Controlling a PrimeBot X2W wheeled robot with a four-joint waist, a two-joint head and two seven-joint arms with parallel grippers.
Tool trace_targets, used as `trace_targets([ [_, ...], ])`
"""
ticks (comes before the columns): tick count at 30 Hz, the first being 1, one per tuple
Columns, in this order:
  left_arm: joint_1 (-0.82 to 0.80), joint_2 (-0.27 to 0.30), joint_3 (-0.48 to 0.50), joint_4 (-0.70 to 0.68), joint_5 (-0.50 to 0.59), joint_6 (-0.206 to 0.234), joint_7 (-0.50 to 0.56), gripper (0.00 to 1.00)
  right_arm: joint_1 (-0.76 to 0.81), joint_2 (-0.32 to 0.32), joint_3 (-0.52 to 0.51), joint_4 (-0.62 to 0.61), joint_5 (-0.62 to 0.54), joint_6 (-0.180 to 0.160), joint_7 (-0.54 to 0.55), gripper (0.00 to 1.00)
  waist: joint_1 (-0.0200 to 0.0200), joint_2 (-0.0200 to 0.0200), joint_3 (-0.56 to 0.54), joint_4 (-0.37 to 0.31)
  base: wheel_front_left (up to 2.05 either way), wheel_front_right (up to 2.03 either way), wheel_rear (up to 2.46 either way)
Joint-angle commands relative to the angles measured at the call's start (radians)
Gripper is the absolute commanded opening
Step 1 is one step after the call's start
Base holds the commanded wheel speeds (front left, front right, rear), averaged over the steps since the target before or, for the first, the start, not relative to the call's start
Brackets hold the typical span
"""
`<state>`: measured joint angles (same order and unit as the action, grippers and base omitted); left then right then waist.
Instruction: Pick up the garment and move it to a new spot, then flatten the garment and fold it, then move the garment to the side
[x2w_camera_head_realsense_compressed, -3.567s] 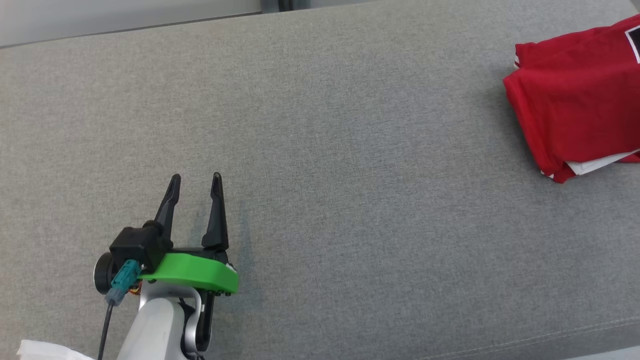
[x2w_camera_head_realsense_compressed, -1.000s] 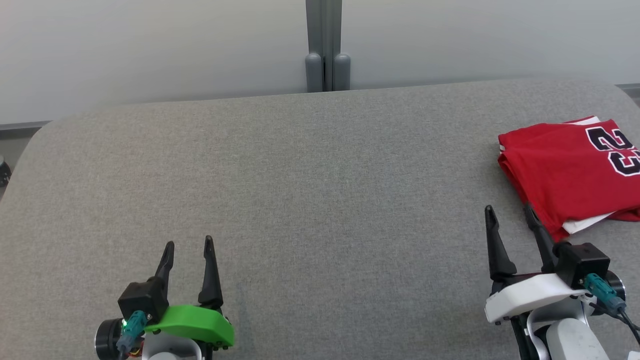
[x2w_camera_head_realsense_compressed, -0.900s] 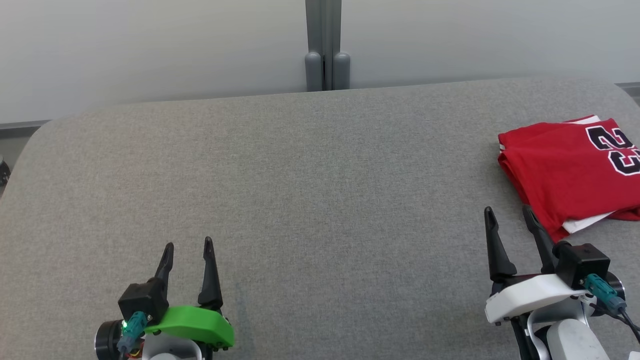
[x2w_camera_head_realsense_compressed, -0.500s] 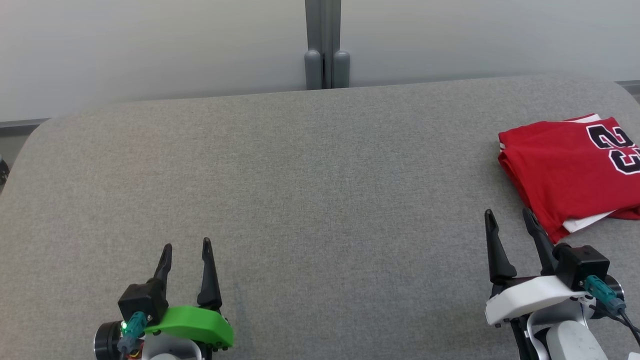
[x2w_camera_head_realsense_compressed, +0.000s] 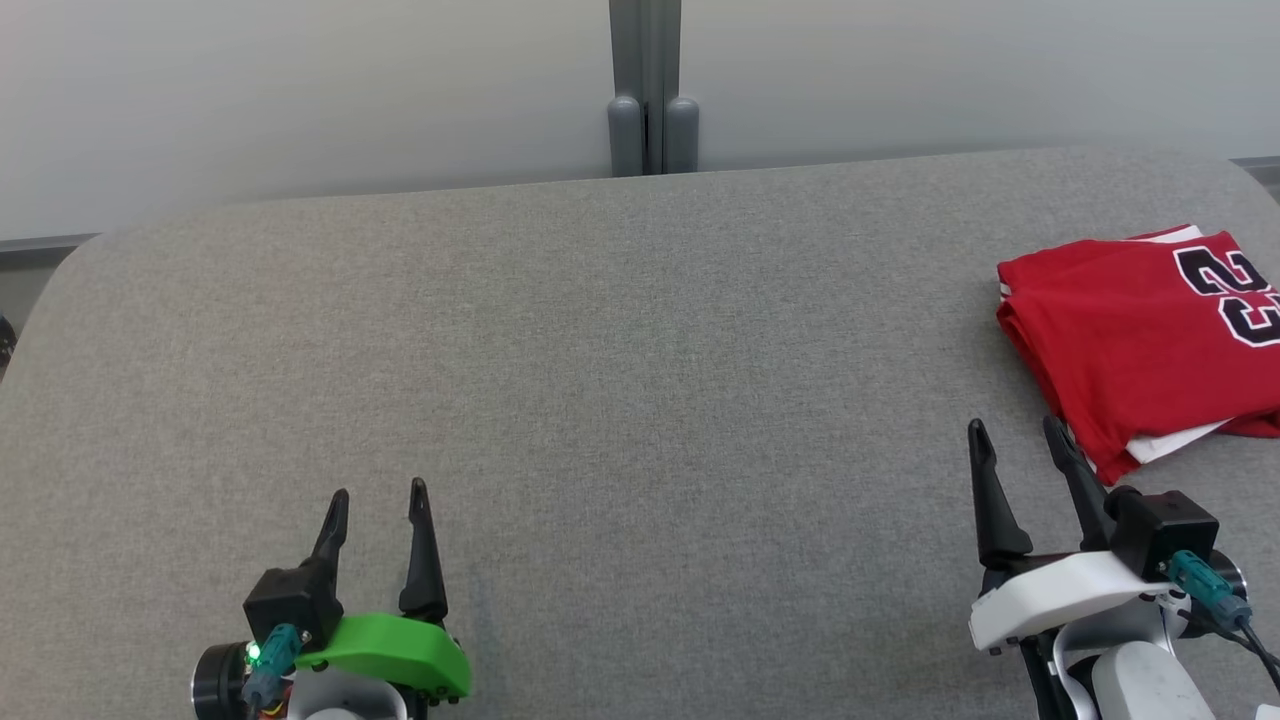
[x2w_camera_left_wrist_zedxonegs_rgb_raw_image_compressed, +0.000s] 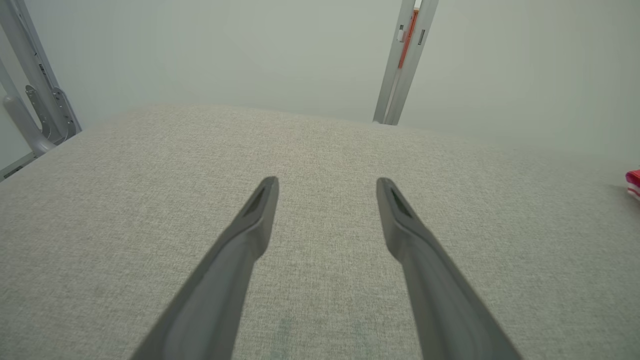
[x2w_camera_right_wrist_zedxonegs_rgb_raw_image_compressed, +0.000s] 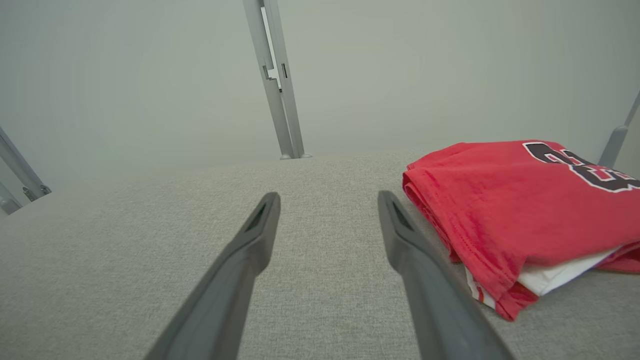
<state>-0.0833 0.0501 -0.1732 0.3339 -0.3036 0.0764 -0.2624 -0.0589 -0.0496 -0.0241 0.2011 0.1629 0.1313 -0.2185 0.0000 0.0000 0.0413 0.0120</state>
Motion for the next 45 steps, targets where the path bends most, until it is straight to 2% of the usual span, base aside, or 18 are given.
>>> trace_targets([
  [1,0.000,0.000,-0.001,0.000,0.000,0.000,0.000,0.00,0.000,0.000,0.000,-0.001,0.000,0.000,0.000,0.00,0.0000,0.0000,0.000,0.000,0.00,0.00,0.00],
  [5,0.011,-0.001,0.001,0.031,-0.010,-0.001,0.009,0.00,0.013,0.006,-0.001,0.032,0.010,0.000,0.004,0.00,0.0000,0.0000,0.000,0.000,0.00,0.00,0.00],
  [24,-0.002,-0.001,0.072,-0.001,-0.326,-0.050,0.099,0.00,-0.007,0.004,-0.023,0.035,0.360,0.000,0.084,0.00,0.0000,0.0000,-0.006,-0.002,0.00,0.00,0.00],
  [45,-0.013,0.000,0.134,-0.031,-0.605,-0.090,0.178,0.00,-0.025,0.002,-0.043,0.038,0.669,0.000,0.155,0.00,0.0000,0.0000,-0.013,-0.004,0.00,0.00,0.00],
])
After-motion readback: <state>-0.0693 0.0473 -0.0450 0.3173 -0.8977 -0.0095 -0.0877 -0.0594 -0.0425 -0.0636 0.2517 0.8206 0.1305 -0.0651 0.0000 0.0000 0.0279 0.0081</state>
